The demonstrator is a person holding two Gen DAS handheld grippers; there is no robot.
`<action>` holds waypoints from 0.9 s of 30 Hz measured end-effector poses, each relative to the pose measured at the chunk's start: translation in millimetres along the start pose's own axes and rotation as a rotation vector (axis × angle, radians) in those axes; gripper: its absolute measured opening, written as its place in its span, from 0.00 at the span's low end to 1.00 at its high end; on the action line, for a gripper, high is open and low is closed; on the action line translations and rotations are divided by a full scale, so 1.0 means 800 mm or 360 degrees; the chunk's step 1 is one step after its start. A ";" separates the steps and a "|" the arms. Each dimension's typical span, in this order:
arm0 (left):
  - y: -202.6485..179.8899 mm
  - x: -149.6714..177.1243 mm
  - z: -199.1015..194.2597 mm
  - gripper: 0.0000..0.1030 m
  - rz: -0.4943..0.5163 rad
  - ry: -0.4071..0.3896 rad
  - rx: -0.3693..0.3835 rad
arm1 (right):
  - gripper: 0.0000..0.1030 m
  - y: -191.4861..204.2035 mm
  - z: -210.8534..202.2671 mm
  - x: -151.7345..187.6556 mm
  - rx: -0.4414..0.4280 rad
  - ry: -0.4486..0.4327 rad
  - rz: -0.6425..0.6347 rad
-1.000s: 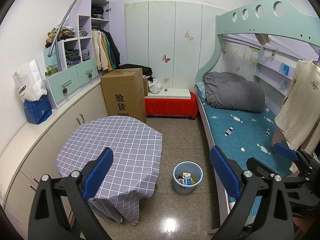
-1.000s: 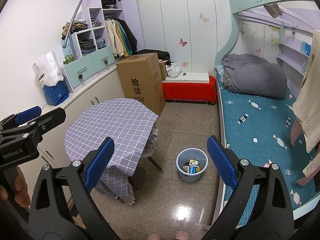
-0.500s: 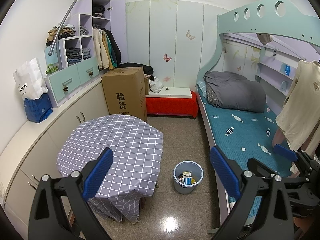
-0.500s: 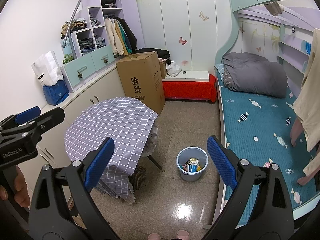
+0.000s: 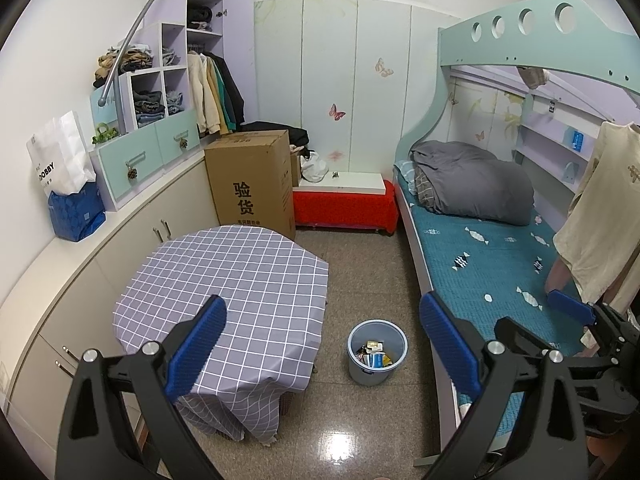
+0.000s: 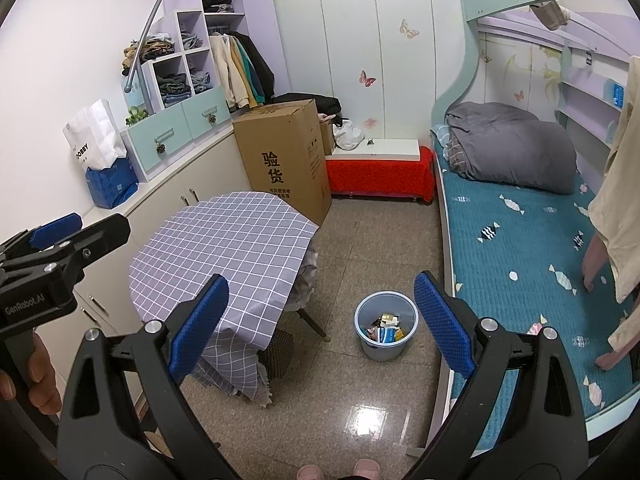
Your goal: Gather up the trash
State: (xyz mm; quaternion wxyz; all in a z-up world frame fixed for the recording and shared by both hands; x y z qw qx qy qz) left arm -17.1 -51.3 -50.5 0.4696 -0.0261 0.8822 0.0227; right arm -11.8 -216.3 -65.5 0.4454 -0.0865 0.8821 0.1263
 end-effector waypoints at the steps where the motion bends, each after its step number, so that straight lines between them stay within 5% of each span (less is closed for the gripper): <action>1: 0.001 0.001 0.000 0.93 0.0001 0.0001 0.0000 | 0.89 -0.001 0.000 -0.001 0.0001 0.0001 -0.0002; 27: 0.020 -0.011 0.025 0.93 -0.0022 0.0050 0.0009 | 0.89 0.002 0.026 -0.003 -0.0005 0.0059 0.0001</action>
Point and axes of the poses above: each gripper's, at about its wrist camera, not at the fingertips, and z roughly the way its jaws point, y to its left, x to its underside, the point moved 5 cm from there along z, roughly the way its jaws point
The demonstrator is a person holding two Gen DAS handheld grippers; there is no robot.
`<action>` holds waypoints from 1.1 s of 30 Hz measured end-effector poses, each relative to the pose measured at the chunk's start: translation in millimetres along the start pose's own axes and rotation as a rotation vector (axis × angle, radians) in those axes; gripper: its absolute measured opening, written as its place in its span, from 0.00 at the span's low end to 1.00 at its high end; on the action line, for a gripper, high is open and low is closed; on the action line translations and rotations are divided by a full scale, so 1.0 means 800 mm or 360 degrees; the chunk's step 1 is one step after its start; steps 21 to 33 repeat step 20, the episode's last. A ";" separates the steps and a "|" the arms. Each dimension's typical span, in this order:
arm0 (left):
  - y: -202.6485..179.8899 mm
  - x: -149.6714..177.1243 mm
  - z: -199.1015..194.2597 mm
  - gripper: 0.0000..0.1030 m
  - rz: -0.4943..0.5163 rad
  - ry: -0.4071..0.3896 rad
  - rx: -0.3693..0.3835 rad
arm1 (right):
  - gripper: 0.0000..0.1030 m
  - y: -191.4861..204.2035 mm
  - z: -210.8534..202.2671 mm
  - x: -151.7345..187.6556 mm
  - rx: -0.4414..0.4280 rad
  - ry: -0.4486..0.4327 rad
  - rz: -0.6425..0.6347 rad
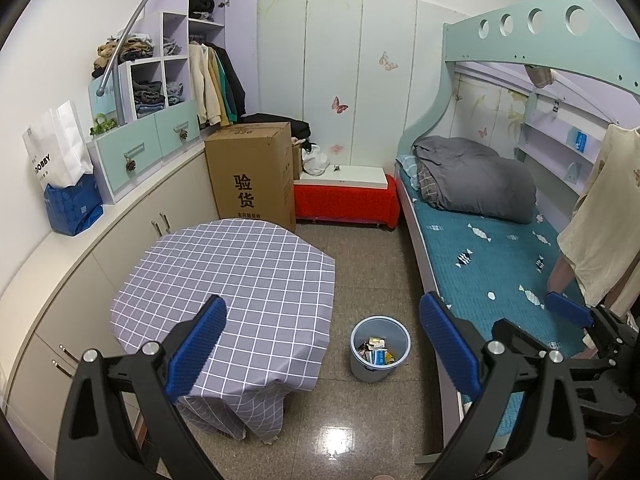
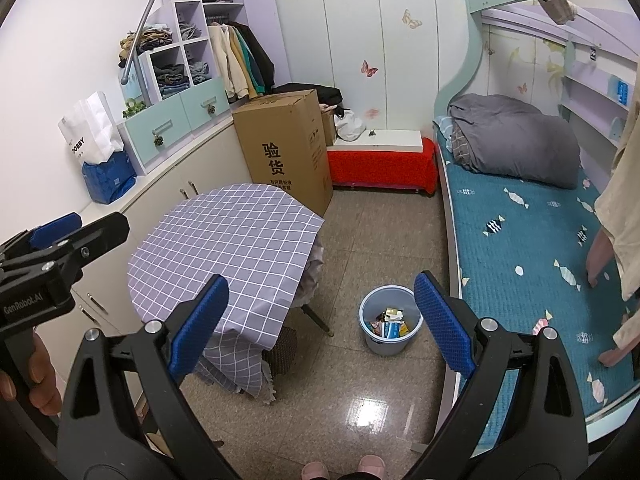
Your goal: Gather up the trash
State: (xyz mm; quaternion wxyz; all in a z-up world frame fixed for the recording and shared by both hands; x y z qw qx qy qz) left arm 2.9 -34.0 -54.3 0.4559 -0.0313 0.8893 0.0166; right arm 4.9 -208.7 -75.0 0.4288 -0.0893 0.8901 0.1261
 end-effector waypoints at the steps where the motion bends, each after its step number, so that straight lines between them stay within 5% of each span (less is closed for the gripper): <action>1: 0.001 0.000 0.001 0.93 -0.0001 -0.0001 -0.0001 | 0.89 0.001 0.000 0.000 0.0001 0.0000 0.0001; 33: 0.055 0.004 0.046 0.93 -0.0079 0.0139 0.0000 | 0.89 0.038 0.063 -0.011 -0.0047 0.0118 -0.0010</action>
Point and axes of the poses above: each gripper's, at about its wrist camera, not at the fingertips, and z roughly the way its jaws point, y to its left, x to its underside, the point moved 5 cm from there along z, roughly the way its jaws point
